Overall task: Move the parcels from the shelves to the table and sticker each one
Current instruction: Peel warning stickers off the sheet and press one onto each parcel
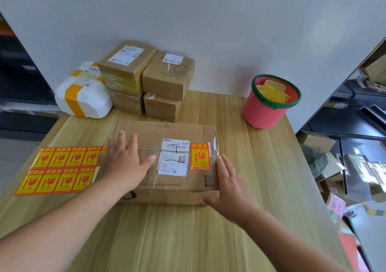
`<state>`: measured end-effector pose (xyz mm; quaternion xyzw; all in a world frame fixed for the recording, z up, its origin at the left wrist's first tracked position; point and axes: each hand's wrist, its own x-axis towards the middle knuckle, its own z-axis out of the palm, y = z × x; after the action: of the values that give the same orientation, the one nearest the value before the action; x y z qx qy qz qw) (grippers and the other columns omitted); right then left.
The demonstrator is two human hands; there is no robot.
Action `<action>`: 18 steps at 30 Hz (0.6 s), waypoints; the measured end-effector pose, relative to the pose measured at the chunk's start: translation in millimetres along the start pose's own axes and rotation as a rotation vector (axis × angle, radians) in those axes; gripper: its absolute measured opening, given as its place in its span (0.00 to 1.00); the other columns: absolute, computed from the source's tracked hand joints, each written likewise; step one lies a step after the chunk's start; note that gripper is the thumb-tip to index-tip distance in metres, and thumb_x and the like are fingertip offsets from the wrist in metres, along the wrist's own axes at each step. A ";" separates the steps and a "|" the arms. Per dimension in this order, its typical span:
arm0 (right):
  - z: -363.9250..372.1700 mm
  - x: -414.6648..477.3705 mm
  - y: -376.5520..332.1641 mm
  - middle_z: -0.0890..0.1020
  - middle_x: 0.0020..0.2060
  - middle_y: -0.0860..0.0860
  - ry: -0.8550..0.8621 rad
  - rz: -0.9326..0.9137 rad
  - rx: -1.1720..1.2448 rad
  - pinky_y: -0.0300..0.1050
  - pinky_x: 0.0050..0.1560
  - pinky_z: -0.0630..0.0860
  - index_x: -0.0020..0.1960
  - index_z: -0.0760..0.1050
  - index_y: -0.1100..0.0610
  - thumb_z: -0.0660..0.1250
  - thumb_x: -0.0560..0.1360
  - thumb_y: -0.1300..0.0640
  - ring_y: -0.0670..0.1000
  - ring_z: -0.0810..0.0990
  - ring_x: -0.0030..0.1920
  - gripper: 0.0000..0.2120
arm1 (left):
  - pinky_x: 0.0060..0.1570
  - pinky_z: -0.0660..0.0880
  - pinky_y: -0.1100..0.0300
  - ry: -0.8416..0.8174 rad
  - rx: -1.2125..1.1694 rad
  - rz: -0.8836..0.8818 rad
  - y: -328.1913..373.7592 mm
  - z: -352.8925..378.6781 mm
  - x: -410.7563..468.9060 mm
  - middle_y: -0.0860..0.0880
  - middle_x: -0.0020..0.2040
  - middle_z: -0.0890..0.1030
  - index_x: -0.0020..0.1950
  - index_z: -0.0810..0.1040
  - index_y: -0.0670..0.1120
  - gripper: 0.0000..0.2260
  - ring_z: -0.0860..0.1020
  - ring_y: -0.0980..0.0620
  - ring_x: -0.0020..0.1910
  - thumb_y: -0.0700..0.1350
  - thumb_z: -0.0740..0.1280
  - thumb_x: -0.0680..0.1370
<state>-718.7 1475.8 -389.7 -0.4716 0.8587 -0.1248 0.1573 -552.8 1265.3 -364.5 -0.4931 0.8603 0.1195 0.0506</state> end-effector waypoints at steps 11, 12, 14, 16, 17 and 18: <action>-11.4 -1.9 30.2 0.60 0.75 0.49 -0.021 0.153 0.082 0.45 0.64 0.67 0.78 0.40 0.54 0.66 0.75 0.44 0.50 0.66 0.71 0.45 | 0.73 0.54 0.43 -0.097 -0.088 0.060 22.0 6.7 -0.3 0.49 0.79 0.41 0.78 0.46 0.53 0.40 0.39 0.45 0.77 0.70 0.55 0.73; -14.1 -2.7 37.7 0.61 0.75 0.50 -0.018 0.191 0.090 0.46 0.63 0.68 0.79 0.41 0.54 0.66 0.75 0.44 0.51 0.67 0.70 0.44 | 0.74 0.51 0.44 -0.118 -0.105 0.123 28.3 8.3 -1.1 0.50 0.78 0.39 0.78 0.45 0.53 0.42 0.37 0.46 0.76 0.71 0.57 0.72; -20.5 -3.9 54.0 0.63 0.74 0.52 0.008 0.277 0.103 0.48 0.61 0.70 0.79 0.42 0.55 0.66 0.76 0.47 0.54 0.69 0.69 0.42 | 0.74 0.46 0.44 -0.190 -0.141 0.273 41.6 12.1 -2.8 0.53 0.77 0.34 0.78 0.41 0.54 0.48 0.30 0.49 0.74 0.72 0.63 0.68; -28.2 -4.2 70.2 0.65 0.73 0.53 0.043 0.361 0.123 0.47 0.60 0.69 0.79 0.44 0.55 0.66 0.77 0.50 0.55 0.69 0.68 0.40 | 0.74 0.43 0.45 -0.261 -0.089 0.404 54.7 15.9 -4.0 0.54 0.75 0.29 0.77 0.38 0.56 0.54 0.26 0.50 0.72 0.70 0.69 0.64; -31.9 -4.3 77.4 0.66 0.72 0.53 0.057 0.395 0.137 0.47 0.61 0.68 0.79 0.45 0.55 0.66 0.77 0.51 0.55 0.69 0.68 0.39 | 0.73 0.42 0.45 -0.277 -0.031 0.451 60.9 18.1 -4.0 0.54 0.75 0.29 0.77 0.37 0.56 0.55 0.26 0.50 0.72 0.68 0.71 0.64; -35.2 -4.7 83.6 0.67 0.72 0.54 0.066 0.417 0.145 0.47 0.61 0.68 0.79 0.45 0.54 0.65 0.77 0.52 0.55 0.69 0.68 0.39 | 0.74 0.42 0.45 -0.280 0.026 0.483 67.3 19.7 -3.6 0.53 0.75 0.29 0.77 0.37 0.55 0.55 0.26 0.50 0.72 0.65 0.72 0.65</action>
<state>-794.4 1525.9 -387.0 -0.2671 0.9310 -0.1662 0.1851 -609.5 1306.0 -372.4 -0.2516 0.9389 0.1843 0.1455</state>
